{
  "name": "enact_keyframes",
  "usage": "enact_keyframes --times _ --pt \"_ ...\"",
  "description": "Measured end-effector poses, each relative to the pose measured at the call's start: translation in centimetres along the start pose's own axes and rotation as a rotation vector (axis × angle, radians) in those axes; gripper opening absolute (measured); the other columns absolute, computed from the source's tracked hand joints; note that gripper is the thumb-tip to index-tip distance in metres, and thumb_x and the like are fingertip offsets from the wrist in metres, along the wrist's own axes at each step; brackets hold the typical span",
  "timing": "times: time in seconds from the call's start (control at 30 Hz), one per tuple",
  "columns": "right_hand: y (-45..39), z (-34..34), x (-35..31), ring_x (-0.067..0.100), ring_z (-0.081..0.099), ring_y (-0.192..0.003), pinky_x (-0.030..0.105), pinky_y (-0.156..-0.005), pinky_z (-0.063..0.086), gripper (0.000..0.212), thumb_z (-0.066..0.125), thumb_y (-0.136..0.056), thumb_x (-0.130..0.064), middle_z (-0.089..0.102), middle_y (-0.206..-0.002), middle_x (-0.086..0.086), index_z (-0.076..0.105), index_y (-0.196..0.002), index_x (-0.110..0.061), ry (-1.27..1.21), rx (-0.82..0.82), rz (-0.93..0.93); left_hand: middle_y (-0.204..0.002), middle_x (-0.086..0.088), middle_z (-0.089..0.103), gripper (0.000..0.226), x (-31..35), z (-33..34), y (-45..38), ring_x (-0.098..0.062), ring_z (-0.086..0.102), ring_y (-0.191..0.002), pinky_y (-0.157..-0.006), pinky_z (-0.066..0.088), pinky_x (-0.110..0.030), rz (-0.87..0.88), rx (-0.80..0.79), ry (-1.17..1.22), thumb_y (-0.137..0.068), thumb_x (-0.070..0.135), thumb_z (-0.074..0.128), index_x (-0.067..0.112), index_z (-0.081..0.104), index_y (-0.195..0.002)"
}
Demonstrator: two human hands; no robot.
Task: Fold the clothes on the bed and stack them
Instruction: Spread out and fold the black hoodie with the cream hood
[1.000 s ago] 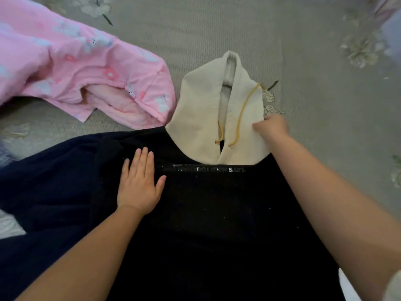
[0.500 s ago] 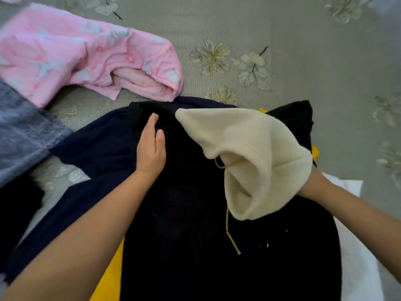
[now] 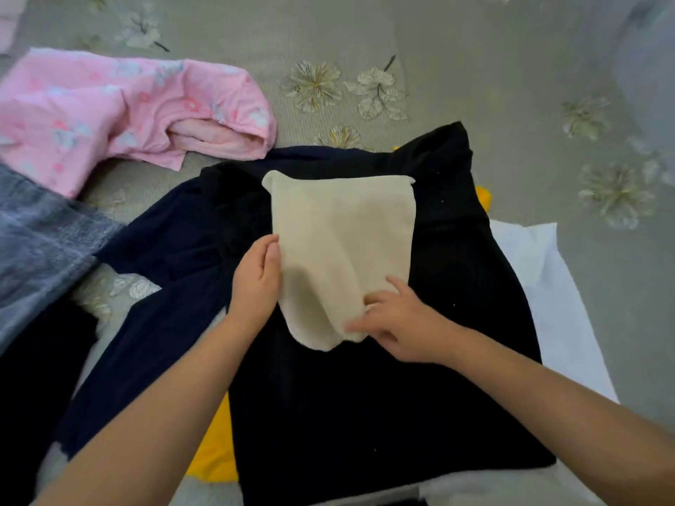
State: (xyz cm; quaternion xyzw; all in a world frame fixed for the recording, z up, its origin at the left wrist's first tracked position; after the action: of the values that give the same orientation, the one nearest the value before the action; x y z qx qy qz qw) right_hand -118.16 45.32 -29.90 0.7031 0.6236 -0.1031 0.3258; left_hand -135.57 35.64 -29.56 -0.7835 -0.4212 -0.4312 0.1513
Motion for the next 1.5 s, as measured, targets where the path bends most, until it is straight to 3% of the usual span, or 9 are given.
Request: enact_keyframes --times 0.17,0.3,0.4,0.83,1.03,1.17,1.3,1.4,1.5 --pt "1.8 3.3 -1.0 0.021 0.053 -0.111 0.029 -0.099 0.034 0.032 0.046 -0.092 -0.011 0.064 -0.116 0.005 0.061 -0.120 -0.015 -0.057 -0.104 -0.010 -0.129 -0.015 0.049 0.046 -4.8 -1.1 3.2 -0.027 0.045 -0.120 -0.099 0.036 -0.036 -0.311 0.028 -0.177 -0.095 0.033 0.043 0.002 0.044 -0.130" --pt "2.3 1.1 5.0 0.027 0.057 -0.100 0.035 -0.083 0.044 0.036 0.047 -0.093 -0.032 0.063 -0.103 0.009 0.060 -0.113 -0.005 -0.202 0.383 0.749 -0.119 -0.021 0.055 0.059 -7.3 1.2 4.3 -0.031 0.052 -0.107 -0.085 0.040 -0.037 -0.640 -0.003 -0.013 -0.089 0.049 0.047 -0.002 0.052 -0.118" --pt "1.1 2.6 6.8 0.031 0.054 -0.104 0.040 -0.091 0.037 0.047 0.042 -0.092 -0.047 0.061 -0.104 0.010 0.056 -0.109 -0.006 -0.282 0.278 1.088 -0.115 -0.017 0.058 0.065 -7.5 3.4 4.1 -0.030 0.054 -0.096 -0.081 0.043 -0.034 -0.782 -0.029 0.119 -0.079 0.061 0.053 0.000 0.059 -0.102" --pt "4.5 -1.4 4.1 0.009 0.062 -0.073 0.016 -0.067 0.052 0.016 0.049 -0.091 -0.002 0.065 -0.073 -0.005 0.056 -0.081 -0.012 -1.348 1.148 0.636 -0.091 -0.002 0.073 0.027 -2.5 5.5 4.8 -0.018 0.070 -0.082 -0.067 0.057 -0.032 -0.654 -0.135 1.513 -0.078 0.009 0.049 0.013 0.059 -0.103" --pt "5.5 5.2 3.6 0.039 0.050 -0.106 0.042 -0.086 0.041 0.049 0.058 -0.081 -0.001 0.050 -0.120 0.024 0.043 -0.127 0.003 -0.159 0.608 0.960 -0.091 -0.013 0.058 0.025 -9.8 7.8 10.4 -0.022 0.055 -0.076 -0.072 0.046 -0.030 -1.065 0.003 0.406 -0.089 0.005 0.050 -0.005 0.051 -0.112" --pt "4.9 4.2 0.9 0.044 0.050 -0.113 0.061 -0.087 0.040 0.059 0.047 -0.063 0.009 0.054 -0.120 0.031 0.048 -0.122 0.002 0.268 0.810 0.614 -0.130 -0.019 0.043 0.043 -6.0 4.7 7.9 -0.032 0.041 -0.121 -0.098 0.027 -0.023 -0.304 0.240 -0.051 -0.084 0.003 0.052 0.000 0.044 -0.126" --pt "4.0 6.6 2.7 0.032 0.016 -0.141 0.058 -0.109 0.012 0.068 0.049 -0.076 0.000 0.023 -0.152 0.009 0.035 -0.140 -0.019 0.359 0.250 0.595 -0.150 -0.022 0.018 0.054 -3.4 9.0 9.1 -0.037 0.007 -0.140 -0.112 0.005 -0.034 0.344 -0.302 -0.432 -0.094 0.021 0.046 0.000 0.029 -0.140" --pt "5.6 8.3 4.7 0.020 -0.007 -0.143 0.048 -0.113 0.003 0.071 0.044 -0.085 -0.004 -0.003 -0.156 -0.005 0.016 -0.146 -0.028 0.259 0.045 0.590 -0.153 -0.015 -0.013 0.066 -7.2 12.3 12.7 -0.030 -0.015 -0.140 -0.111 -0.012 -0.034 0.411 -0.749 -0.853 -0.097 0.042 0.028 0.010 -0.004 -0.146" --pt "7.4 8.3 4.1 0.028 0.005 -0.143 0.051 -0.112 0.012 0.059 0.049 -0.087 -0.005 0.013 -0.155 0.004 0.032 -0.142 -0.020 0.157 0.087 0.540 -0.152 -0.017 -0.016 0.072 -8.1 12.9 14.6 -0.032 -0.017 -0.139 -0.110 -0.015 -0.036 0.338 -0.725 -0.858 -0.096 0.046 0.029 0.010 -0.010 -0.145"
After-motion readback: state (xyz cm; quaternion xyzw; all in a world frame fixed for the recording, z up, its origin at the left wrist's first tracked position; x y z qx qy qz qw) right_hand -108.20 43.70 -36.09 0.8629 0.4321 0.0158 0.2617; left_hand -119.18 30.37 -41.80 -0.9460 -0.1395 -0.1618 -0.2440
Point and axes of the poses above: each hand's wrist, its own y-axis away from the middle knuckle, its own z-axis out of the palm, x = y × z, the point moved 5 cm from there along -y, towards the middle knuckle
